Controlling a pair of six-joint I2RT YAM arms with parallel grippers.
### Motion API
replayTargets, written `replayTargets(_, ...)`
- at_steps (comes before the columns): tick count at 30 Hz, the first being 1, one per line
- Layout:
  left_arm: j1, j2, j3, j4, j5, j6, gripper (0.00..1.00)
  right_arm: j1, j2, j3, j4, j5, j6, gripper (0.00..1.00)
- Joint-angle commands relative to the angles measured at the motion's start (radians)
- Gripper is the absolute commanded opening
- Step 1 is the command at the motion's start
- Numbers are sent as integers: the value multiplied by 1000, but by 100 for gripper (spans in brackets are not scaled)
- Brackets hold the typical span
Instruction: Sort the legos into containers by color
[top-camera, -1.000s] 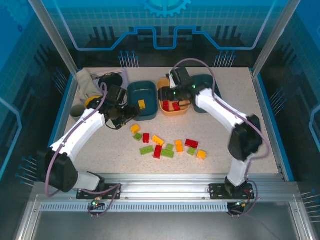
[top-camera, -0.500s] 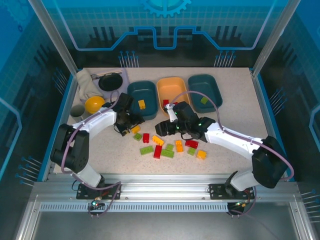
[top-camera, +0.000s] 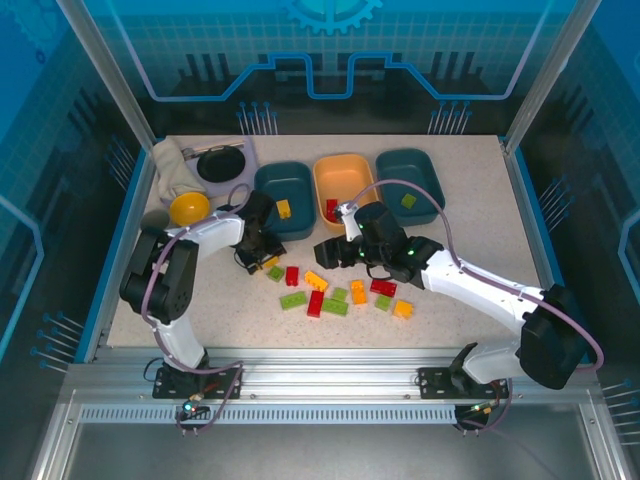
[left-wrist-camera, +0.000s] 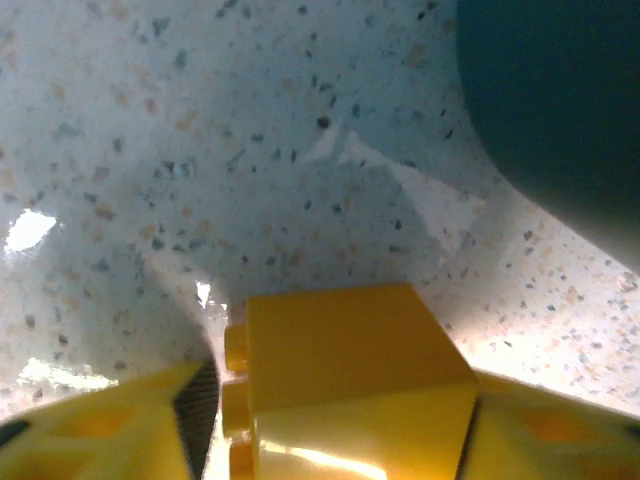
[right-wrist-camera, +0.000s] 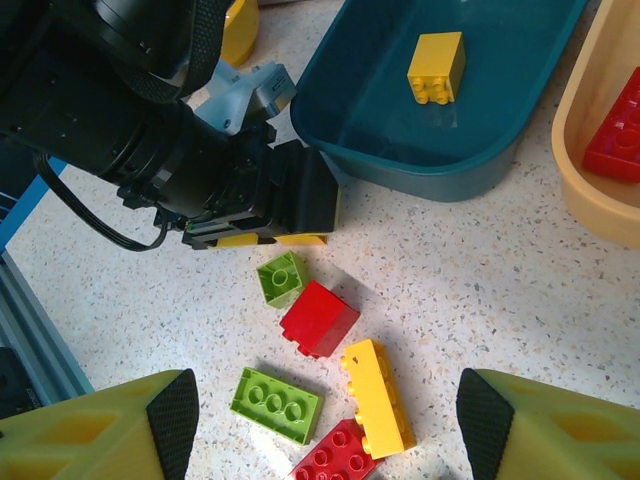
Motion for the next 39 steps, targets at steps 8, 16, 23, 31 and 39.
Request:
replayTargets(8,-38,-105,17,-89,-104,10,37,-2,-14,8,-20,0,0,71)
replayTargets(16,-39,-272,103,-226,-142,101,37,-36,-62,30,12,6,51,70)
replayTargets(23,-16,-30,421,-306,-128,211,38,-108,-44,68,32,-28,108,70)
replayTargets(31,0,286,715,-415,-131,274,41,-170,-38,61,21,-47,148,70)
replayTargets(39,1,387,740,-419,-128,276,47,-174,-42,44,-9,-31,160,70)
